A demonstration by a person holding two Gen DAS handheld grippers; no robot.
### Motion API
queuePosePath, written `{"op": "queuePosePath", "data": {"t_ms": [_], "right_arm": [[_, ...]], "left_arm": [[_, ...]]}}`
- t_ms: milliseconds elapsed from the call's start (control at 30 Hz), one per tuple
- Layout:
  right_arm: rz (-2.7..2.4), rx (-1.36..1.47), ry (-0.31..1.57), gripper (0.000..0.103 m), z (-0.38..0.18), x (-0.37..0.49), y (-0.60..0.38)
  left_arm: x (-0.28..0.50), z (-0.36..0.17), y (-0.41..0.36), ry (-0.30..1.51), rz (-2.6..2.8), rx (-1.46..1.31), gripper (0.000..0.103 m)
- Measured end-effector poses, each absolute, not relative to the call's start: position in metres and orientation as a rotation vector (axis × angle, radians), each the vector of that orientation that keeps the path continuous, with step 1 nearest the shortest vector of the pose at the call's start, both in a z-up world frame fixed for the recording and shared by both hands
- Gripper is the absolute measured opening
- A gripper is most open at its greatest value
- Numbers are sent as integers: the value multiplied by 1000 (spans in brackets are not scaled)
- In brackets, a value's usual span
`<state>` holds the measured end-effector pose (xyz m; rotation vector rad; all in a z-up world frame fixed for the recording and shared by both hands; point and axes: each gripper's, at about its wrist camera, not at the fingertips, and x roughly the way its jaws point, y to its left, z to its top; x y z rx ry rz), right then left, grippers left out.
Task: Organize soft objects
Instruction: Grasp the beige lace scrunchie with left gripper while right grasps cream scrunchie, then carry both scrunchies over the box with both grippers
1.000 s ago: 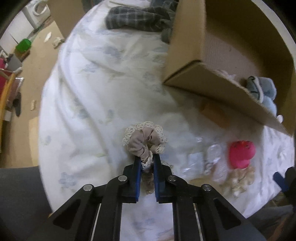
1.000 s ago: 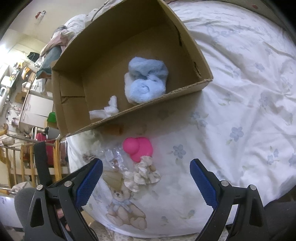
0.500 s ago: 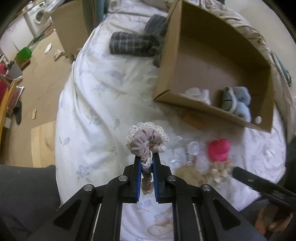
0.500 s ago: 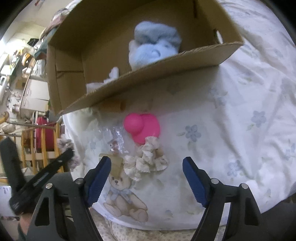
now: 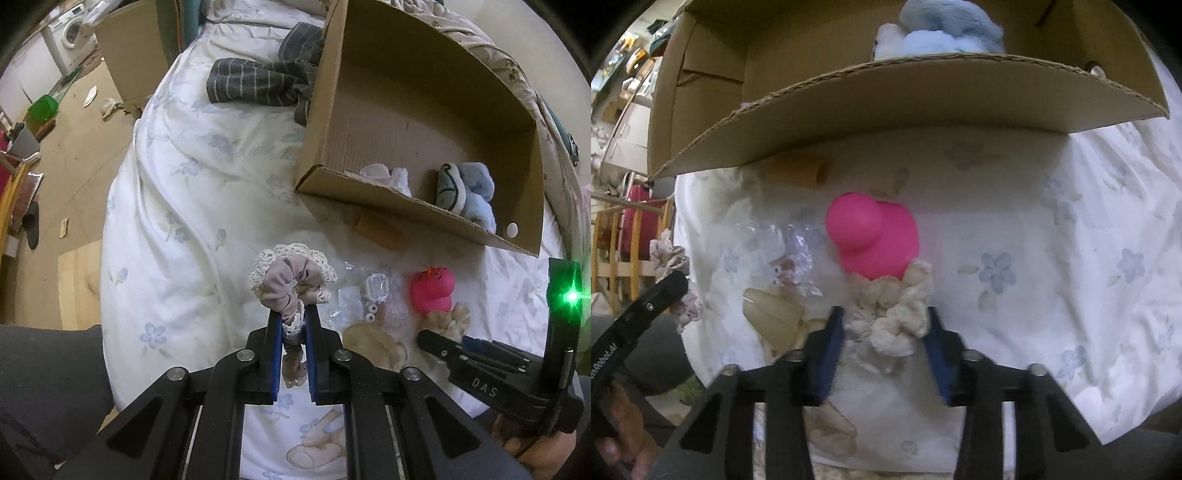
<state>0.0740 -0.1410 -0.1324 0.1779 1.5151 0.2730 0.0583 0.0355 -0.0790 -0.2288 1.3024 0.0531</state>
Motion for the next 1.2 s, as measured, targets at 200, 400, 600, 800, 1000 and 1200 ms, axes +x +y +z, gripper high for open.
{"op": "queuePosePath", "data": {"t_ms": [200,400,600,800,1000,1200], "right_arm": [[287,178,1492,19,-124,68,-147],[324,191,1441,19,-102,53,-152],[334,205,1347,19,-63,40,-176],[344,182,1251,19,-16,37,-186],[344,170,1156,19,26,53,-193],[355,161,1092,19,47,80,-189]], "left_arm": [[57,-75,30,1289,50,-203,10],[51,-63,26,1263,57,-171,10],[44,-25,18,1175,46,-127,10],[44,19,20,1090,15,-164,10],[56,53,23,1022,6,-136,10],[77,70,22,981,-8,-107,10]]}}
